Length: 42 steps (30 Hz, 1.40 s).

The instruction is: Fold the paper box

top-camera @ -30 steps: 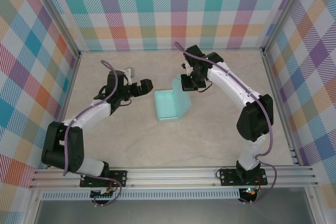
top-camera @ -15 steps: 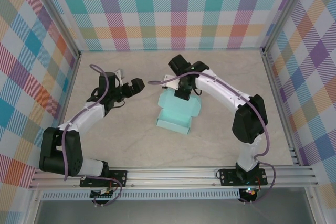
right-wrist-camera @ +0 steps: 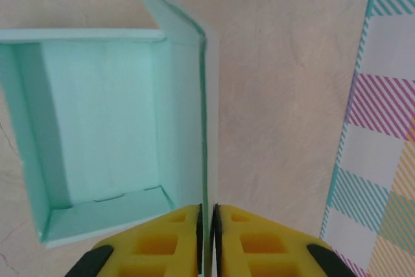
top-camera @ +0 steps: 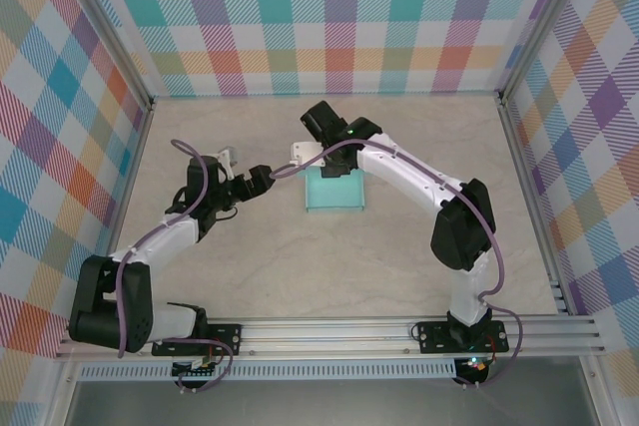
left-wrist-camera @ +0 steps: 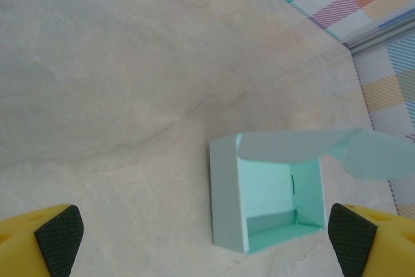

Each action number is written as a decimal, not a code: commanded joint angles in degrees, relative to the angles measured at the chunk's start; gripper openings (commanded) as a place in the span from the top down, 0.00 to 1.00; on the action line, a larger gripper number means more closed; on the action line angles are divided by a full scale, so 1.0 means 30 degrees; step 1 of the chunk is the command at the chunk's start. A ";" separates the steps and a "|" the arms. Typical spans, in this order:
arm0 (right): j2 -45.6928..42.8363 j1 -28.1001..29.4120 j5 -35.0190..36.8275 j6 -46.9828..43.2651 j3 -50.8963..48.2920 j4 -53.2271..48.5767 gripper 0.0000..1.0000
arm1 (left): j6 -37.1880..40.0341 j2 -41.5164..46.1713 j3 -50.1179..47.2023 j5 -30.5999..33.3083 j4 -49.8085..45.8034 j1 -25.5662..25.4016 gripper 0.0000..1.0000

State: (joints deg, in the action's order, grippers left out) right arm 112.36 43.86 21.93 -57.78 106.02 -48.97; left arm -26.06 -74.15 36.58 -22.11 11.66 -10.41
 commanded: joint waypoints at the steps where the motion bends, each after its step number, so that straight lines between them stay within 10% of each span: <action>1: 0.0159 0.0121 0.0209 -0.0195 0.0771 0.0120 0.76 | 0.1750 0.0838 -0.0942 0.0496 0.1729 -0.0659 0.01; 7: -0.2251 -0.0778 -0.2984 0.5372 0.0689 0.0182 0.39 | 0.3681 0.0507 -0.0690 0.0895 0.1531 -0.1663 0.05; 17: -0.9172 -1.0366 -1.4362 2.0970 -0.8024 0.6742 0.34 | 0.6633 -0.2662 0.2648 0.2543 0.0984 -0.3734 0.11; 22: -0.7821 -1.4501 -2.2388 2.7361 -1.1409 0.9948 0.31 | 0.4391 -0.3727 0.3511 0.1720 0.2122 -0.3671 0.10; 42: -0.0219 -1.4352 -2.6667 3.6204 -0.8520 1.0608 0.28 | -1.0174 -0.9912 0.9579 -0.7505 -0.2535 0.0750 0.00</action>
State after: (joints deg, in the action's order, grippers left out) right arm 109.54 0.27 -54.96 45.34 78.65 -18.52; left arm -48.23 -101.51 64.25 -37.67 7.51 -8.49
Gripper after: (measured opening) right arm 0.722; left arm 0.985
